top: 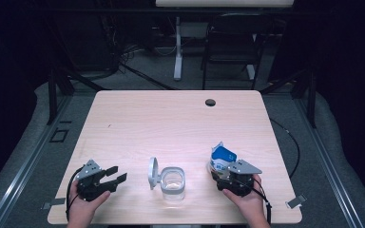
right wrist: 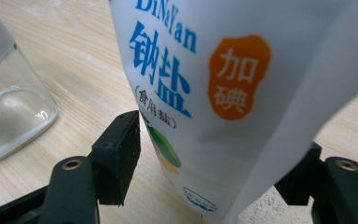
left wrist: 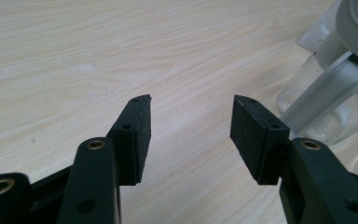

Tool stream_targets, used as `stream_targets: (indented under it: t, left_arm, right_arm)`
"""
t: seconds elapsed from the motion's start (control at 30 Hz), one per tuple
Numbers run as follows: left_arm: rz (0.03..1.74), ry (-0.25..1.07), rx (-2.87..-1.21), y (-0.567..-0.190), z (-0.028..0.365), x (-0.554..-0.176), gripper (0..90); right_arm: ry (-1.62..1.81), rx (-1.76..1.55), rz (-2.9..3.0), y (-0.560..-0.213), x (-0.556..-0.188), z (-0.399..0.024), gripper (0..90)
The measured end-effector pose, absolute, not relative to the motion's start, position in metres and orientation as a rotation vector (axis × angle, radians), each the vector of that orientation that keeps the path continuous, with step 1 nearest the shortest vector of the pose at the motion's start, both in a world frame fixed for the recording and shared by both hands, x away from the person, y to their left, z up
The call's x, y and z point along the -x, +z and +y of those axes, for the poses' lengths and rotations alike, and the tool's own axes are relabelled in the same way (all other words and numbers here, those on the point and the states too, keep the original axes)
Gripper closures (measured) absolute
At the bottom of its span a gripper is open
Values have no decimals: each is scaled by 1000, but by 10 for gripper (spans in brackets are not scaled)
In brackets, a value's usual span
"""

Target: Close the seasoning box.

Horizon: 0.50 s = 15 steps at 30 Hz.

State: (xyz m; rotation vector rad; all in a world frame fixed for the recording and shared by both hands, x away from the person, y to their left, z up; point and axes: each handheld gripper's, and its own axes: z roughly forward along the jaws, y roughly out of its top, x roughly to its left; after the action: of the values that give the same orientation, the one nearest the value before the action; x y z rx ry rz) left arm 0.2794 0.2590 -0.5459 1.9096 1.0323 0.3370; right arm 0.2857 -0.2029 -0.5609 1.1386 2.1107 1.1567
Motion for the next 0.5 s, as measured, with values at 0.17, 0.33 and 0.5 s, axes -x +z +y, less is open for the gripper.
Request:
stream_targets:
  t: [0.17,0.33,0.5]
  left_arm:
    - [1031,338,-1910,-545,259,-280,487]
    - [1037,342,-1909,-545,261,-279,486]
    - [1035,347,-1901,-546,261,-280,487]
  right_arm:
    - [1147,-1140,2090,-563,-286,-200,343]
    - [1166,-1138,2070,-567,-287,-200,344]
    - [1162,-1131,2064,-570,-287,-199,344]
